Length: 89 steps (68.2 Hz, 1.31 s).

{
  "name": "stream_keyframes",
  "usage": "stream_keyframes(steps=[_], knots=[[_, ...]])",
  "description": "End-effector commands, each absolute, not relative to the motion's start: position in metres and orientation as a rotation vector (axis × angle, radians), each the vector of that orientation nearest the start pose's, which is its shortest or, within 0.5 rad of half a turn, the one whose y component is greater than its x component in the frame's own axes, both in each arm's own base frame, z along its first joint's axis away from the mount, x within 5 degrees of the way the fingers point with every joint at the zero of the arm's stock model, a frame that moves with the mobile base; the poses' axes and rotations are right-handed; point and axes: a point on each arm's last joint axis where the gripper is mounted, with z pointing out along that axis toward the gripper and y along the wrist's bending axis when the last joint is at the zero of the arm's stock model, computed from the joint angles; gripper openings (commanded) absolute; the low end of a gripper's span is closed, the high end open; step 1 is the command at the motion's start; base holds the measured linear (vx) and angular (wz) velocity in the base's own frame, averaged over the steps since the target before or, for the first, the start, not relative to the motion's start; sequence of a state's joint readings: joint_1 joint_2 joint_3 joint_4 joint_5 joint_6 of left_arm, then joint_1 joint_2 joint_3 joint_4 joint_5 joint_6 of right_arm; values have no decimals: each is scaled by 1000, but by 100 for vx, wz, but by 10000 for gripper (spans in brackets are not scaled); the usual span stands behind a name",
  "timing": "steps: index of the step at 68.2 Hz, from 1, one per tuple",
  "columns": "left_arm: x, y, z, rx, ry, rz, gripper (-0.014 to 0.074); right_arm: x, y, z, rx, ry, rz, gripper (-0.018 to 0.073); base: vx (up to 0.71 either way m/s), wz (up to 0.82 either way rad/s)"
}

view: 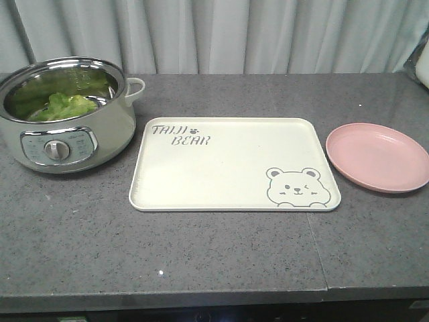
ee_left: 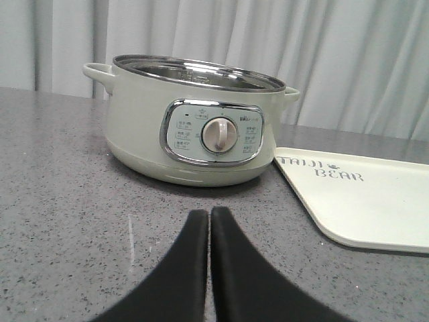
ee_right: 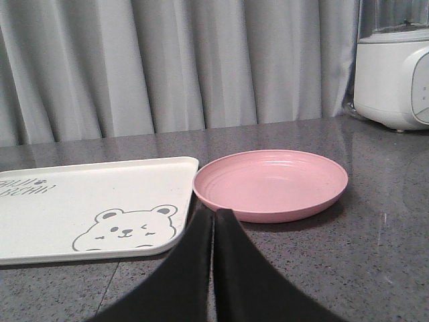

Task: Transfer vegetables to tray and serve

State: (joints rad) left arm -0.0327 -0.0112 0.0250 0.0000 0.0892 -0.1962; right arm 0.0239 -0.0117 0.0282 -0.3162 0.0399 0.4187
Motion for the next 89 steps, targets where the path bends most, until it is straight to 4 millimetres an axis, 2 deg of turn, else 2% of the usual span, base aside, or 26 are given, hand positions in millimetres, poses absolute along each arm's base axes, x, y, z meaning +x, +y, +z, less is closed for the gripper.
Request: stream_keyframes(steps=[1, 89], knots=[[57, -2, 195, -136, 1526, -188, -6, 57, 2, 202, 44, 1481, 95, -3, 2, -1], [57, -2, 195, -136, 1526, -188, -6, 57, 2, 202, 45, 1482, 95, -3, 2, 0]])
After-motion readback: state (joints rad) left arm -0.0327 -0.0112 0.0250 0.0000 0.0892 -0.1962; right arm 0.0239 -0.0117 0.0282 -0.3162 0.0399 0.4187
